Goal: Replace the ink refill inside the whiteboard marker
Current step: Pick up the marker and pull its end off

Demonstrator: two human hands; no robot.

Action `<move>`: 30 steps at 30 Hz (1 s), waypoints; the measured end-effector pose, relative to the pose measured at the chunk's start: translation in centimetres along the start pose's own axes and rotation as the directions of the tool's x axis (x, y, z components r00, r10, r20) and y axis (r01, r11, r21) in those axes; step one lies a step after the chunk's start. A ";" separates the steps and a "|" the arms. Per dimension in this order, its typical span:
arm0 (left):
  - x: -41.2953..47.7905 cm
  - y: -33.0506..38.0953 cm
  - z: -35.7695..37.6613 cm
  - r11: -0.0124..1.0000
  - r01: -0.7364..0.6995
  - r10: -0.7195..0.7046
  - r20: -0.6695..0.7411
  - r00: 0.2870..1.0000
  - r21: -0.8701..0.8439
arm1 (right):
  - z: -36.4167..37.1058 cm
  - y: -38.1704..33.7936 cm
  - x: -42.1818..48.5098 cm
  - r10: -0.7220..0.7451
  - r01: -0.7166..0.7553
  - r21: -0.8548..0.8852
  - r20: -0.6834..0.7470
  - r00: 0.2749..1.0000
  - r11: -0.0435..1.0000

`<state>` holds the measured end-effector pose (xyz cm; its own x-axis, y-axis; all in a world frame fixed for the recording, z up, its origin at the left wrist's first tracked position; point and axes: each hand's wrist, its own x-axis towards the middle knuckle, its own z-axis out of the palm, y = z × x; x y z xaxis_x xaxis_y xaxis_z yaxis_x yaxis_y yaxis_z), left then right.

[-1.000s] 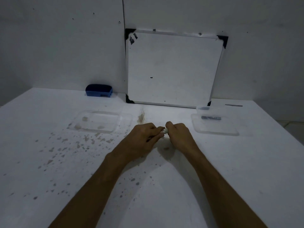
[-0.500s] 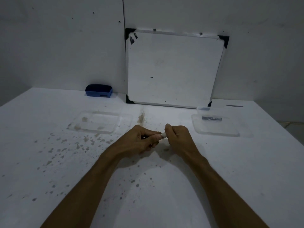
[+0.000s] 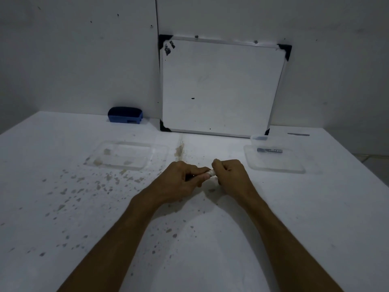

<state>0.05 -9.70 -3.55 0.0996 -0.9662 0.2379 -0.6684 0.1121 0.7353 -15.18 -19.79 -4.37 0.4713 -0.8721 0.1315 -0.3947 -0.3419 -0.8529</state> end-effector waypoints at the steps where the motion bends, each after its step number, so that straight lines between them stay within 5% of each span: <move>1: 0.0 0.1 -0.1 1.000 0.023 -0.023 0.012 1.000 -0.015 | 0.1 0.0 0.0 -0.015 0.015 0.009 -0.002 1.000 1.000; 7: -0.4 -0.1 -1.4 0.945 0.165 -0.119 0.174 0.978 -0.282 | 0.2 0.0 -0.2 -0.171 0.171 0.044 -0.010 0.985 0.984; 15: -0.1 0.0 -0.7 0.975 0.158 -0.142 0.111 0.984 -0.156 | -0.6 -0.5 0.4 0.003 0.015 -0.102 0.167 0.986 0.995; 21: -0.3 -0.6 -1.9 0.962 0.205 -0.200 0.047 0.979 -0.178 | -2.2 0.3 0.4 -0.061 0.055 0.069 0.089 0.994 0.996; 26: -0.1 0.0 -1.8 0.839 0.189 -0.199 0.036 0.979 -0.511 | -1.9 0.0 0.0 0.020 -0.087 0.433 0.156 0.988 0.897; 30: 0.5 -0.7 -1.0 0.696 0.164 -0.250 -0.021 0.968 -0.699 | -1.2 -0.1 -0.3 -0.052 0.034 0.378 0.037 0.998 0.925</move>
<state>1.30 -10.00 -3.34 0.2790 -0.9584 0.0602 0.0664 0.0818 0.9944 -16.22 -19.90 -3.73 0.5200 -0.8397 0.1565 -0.0507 -0.2133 -0.9757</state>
